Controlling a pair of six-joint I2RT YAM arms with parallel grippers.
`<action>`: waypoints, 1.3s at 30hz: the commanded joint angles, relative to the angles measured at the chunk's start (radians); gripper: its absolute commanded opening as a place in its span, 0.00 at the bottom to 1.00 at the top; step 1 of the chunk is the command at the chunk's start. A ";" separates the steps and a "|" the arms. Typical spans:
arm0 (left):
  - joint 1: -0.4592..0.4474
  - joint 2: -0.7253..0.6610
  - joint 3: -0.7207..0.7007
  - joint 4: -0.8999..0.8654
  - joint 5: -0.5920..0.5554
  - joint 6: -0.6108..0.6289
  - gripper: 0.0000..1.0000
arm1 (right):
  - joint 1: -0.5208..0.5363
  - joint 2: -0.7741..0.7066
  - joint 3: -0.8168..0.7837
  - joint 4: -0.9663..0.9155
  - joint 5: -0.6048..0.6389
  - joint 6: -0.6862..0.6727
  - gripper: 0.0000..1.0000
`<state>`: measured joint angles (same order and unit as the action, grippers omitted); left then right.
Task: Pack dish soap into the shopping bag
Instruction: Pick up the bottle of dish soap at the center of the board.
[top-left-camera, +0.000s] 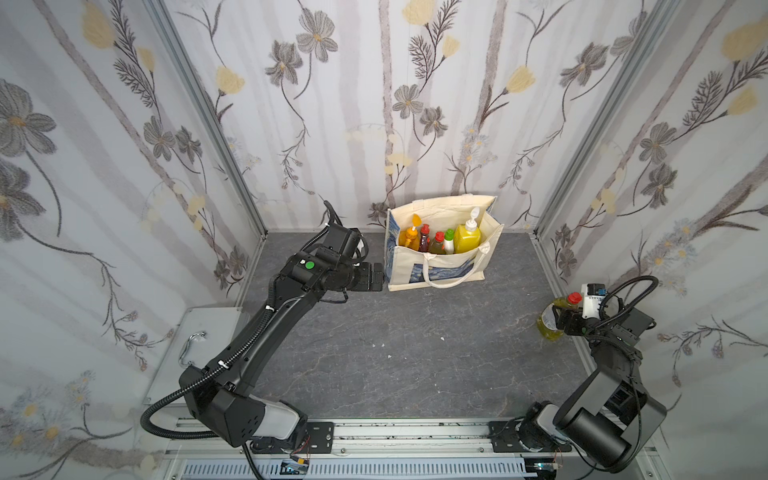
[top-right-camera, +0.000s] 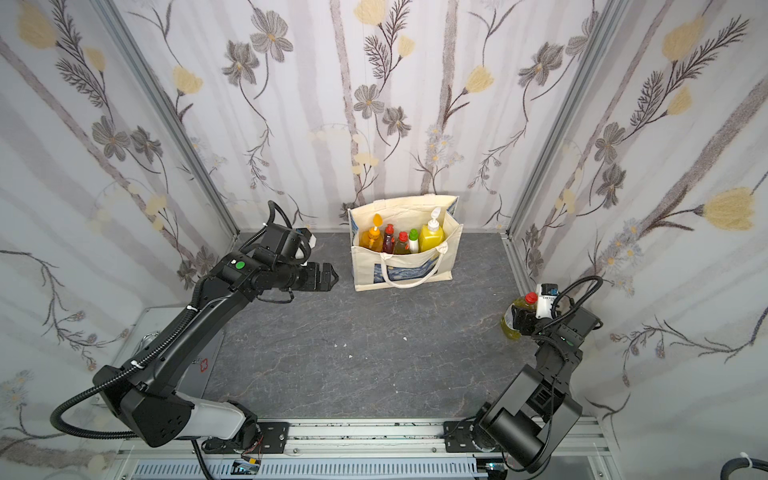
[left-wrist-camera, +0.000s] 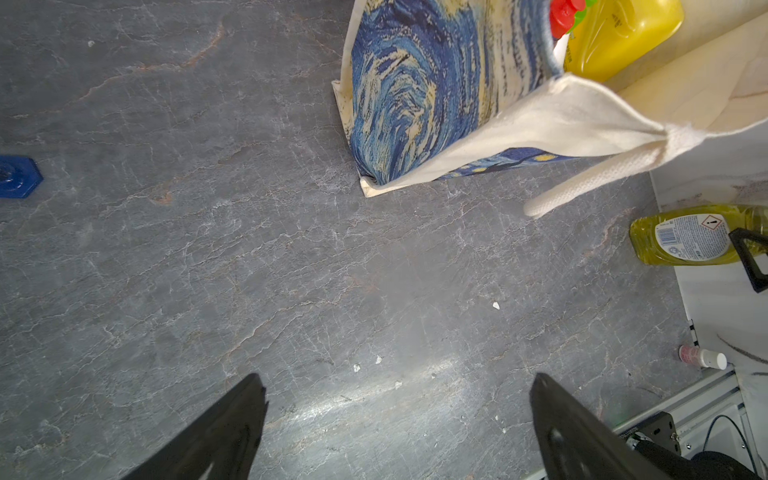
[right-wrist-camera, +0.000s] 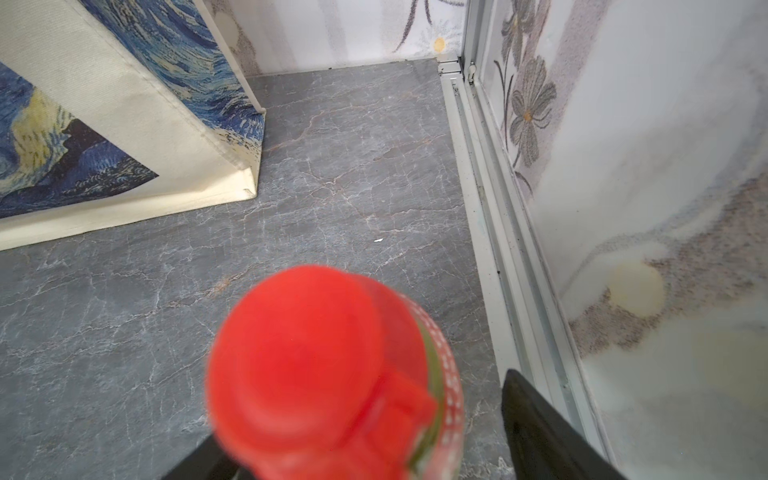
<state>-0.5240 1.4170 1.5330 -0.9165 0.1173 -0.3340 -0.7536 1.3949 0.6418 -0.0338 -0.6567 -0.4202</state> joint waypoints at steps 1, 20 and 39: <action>0.003 0.008 0.001 0.026 0.010 -0.016 1.00 | 0.005 0.014 -0.006 0.086 -0.034 0.011 0.79; 0.009 0.044 0.025 0.034 0.030 -0.033 1.00 | 0.028 0.102 0.010 0.180 -0.076 0.057 0.44; 0.016 0.029 0.015 0.042 0.036 -0.043 1.00 | 0.046 0.010 0.088 0.170 -0.117 0.119 0.35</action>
<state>-0.5095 1.4525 1.5513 -0.9020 0.1535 -0.3664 -0.7193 1.4250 0.6968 0.0624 -0.6956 -0.3256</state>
